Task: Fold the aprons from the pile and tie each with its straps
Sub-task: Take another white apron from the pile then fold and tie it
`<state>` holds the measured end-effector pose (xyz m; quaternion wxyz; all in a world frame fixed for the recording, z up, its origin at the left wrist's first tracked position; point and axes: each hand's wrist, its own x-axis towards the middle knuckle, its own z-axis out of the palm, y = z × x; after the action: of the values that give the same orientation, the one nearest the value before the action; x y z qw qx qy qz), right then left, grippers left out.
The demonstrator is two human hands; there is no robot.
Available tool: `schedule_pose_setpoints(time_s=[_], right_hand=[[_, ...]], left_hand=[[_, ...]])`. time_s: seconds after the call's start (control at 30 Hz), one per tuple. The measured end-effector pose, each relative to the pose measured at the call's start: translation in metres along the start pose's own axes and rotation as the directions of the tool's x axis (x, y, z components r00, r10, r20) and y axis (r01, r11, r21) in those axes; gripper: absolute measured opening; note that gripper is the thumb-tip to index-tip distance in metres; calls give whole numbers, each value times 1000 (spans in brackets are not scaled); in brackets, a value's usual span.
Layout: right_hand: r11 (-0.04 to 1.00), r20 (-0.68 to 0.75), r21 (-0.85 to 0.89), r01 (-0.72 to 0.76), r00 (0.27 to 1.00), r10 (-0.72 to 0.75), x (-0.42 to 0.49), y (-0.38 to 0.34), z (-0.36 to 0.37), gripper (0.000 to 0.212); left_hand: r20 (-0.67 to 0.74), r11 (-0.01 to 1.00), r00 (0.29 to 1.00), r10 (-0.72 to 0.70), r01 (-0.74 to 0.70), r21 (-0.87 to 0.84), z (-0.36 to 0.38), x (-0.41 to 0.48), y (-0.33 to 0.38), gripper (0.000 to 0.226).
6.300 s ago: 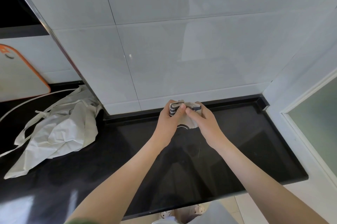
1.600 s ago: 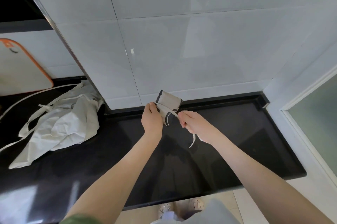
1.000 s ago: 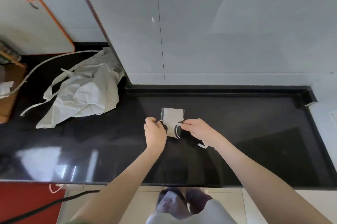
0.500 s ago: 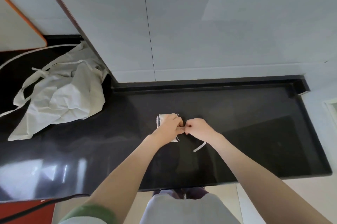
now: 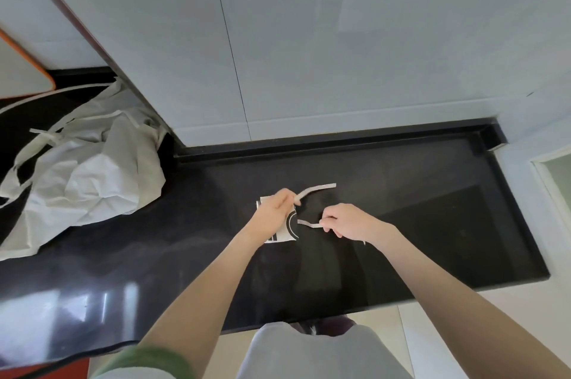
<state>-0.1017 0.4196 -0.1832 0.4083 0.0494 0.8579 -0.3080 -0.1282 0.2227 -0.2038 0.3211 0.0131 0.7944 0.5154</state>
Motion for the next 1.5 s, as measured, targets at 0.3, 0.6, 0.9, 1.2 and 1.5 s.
schedule_pose_setpoints(time_s=[0.3, 0.6, 0.9, 1.2, 1.5], right_hand=[[726, -164, 668, 162, 984, -68, 4, -48, -14, 23], [818, -95, 564, 115, 993, -75, 13, -30, 29, 19], [860, -102, 497, 116, 992, -75, 16, -30, 31, 13], [941, -409, 232, 245, 903, -134, 25, -57, 43, 18], [752, -293, 641, 155, 954, 53, 21, -60, 45, 14]], left_hand=[[113, 996, 991, -65, 58, 67, 0, -1, 1, 38], [64, 975, 994, -85, 96, -199, -8, -5, -1, 59], [-7, 970, 1000, -3, 1, -244, -7, -1, -8, 49], [-54, 939, 987, -152, 127, -319, -6, -4, -10, 56], [15, 887, 995, -103, 99, -451, -7, -2, -16, 55]])
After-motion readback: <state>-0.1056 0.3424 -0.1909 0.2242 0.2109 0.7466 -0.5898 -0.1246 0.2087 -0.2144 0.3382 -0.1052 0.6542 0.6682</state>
